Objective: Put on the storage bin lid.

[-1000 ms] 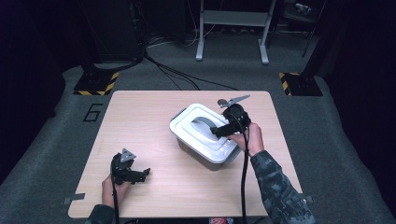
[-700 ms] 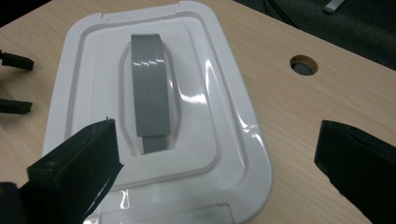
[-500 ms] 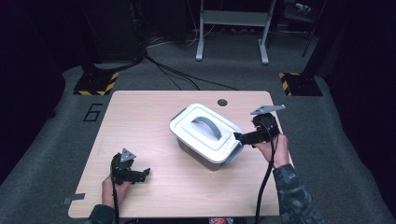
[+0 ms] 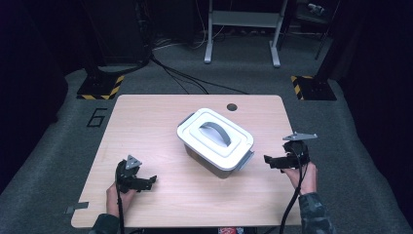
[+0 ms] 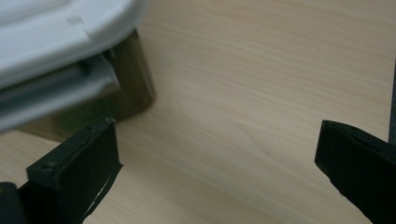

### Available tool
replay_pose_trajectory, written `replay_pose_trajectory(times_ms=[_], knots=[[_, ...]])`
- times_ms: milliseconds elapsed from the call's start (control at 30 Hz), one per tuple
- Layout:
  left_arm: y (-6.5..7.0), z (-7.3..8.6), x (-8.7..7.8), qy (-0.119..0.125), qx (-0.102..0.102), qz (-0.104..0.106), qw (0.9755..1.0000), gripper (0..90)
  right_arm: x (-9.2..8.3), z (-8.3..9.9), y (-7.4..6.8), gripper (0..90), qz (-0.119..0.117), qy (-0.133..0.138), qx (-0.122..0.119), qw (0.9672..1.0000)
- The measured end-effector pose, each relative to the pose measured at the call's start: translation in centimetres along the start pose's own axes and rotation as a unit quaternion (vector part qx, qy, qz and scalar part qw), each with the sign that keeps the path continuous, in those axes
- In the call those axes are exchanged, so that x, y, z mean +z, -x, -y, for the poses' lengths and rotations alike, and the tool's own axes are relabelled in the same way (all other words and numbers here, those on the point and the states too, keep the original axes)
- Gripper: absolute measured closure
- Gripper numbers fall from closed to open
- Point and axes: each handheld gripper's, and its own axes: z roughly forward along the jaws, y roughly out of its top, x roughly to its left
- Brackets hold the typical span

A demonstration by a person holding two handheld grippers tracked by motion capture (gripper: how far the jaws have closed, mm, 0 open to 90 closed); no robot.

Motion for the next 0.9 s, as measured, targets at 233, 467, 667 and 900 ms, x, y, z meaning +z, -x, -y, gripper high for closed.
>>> replay_pose_trajectory(times_ms=[233,467,667,900], knots=[[0.0,0.0,0.0,0.000,-0.001,0.000,1.0000,0.2,2.4,4.1,0.6,0.0,0.023,-0.035,0.018,0.9990],[0.0,0.0,0.0,-0.001,-0.001,0.000,1.0000,0.2,4.7,7.2,0.5,0.0,0.047,-0.043,0.024,0.9977],[0.0,0.0,0.0,-0.001,-0.001,0.000,1.0000,0.2,5.2,8.9,0.5,0.0,0.050,-0.002,0.022,0.9985],[0.0,0.0,0.0,-0.001,-0.001,0.000,1.0000,0.2,5.0,9.4,0.5,0.0,0.058,0.016,0.030,0.9977]])
